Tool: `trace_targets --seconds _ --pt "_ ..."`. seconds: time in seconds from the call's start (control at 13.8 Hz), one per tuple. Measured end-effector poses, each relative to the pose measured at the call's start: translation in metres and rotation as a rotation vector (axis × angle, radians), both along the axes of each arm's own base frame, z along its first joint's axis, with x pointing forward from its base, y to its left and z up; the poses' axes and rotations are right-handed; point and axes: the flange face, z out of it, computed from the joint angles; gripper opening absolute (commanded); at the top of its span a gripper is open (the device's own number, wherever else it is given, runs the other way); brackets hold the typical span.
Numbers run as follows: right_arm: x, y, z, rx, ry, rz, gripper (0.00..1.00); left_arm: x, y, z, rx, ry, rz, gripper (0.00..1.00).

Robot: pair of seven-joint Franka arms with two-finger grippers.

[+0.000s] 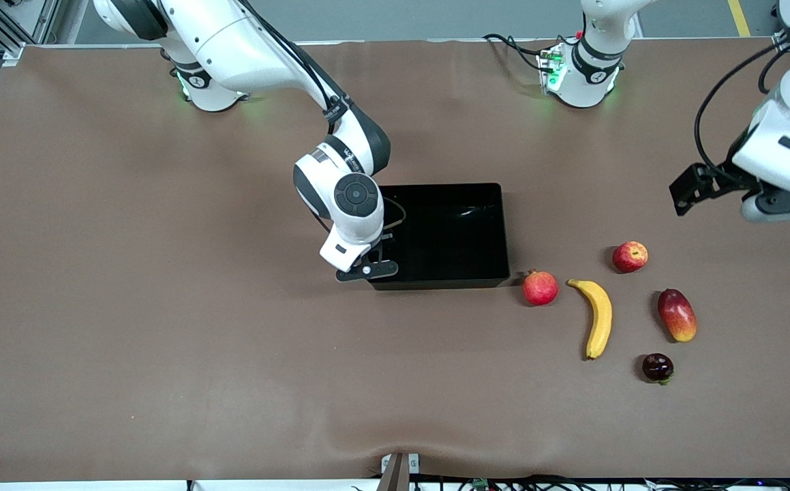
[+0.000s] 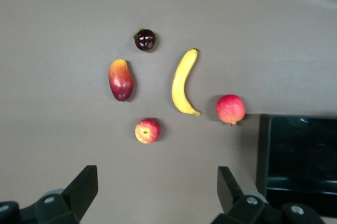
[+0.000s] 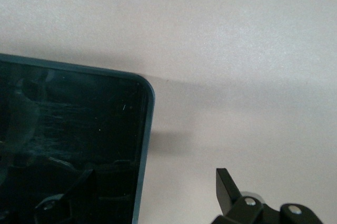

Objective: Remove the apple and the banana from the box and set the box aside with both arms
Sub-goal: 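Raise the left gripper away while the right gripper holds the box rim, then drag the black box across the table toward the right arm's base side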

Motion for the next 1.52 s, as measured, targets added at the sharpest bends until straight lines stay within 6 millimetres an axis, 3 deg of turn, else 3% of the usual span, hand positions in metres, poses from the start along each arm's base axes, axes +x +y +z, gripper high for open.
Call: trace_targets --seconds 0.07,0.14,0.22,0.29,0.51,1.09,1.3,1.52 --pt "0.000 0.000 0.000 0.004 -0.005 -0.001 1.00 -0.005 0.000 0.005 -0.011 0.006 0.006 1.00" --pt "0.000 0.000 -0.001 0.005 -0.006 -0.001 0.66 -0.010 0.004 0.011 -0.026 0.009 0.011 1.00" --pt "-0.001 0.001 -0.002 0.004 -0.004 0.000 0.24 -0.015 0.010 0.018 -0.041 0.012 0.010 1.00" --pt "-0.004 0.002 -0.004 0.001 0.000 0.004 0.00 -0.020 0.017 0.023 -0.056 0.014 0.011 1.00" --pt "-0.018 0.010 -0.017 0.009 -0.003 0.025 0.00 -0.034 0.036 0.030 -0.077 0.026 0.024 1.00" --pt "-0.021 0.010 -0.022 0.012 -0.015 -0.044 0.00 -0.063 0.031 0.030 -0.069 0.037 0.017 1.00" --pt "-0.006 -0.004 -0.006 0.019 -0.032 -0.082 0.00 -0.063 0.034 0.029 -0.069 0.039 0.022 1.00" --pt "0.022 -0.038 0.033 0.037 -0.060 -0.143 0.00 -0.063 0.034 0.029 -0.069 0.039 0.023 1.00"
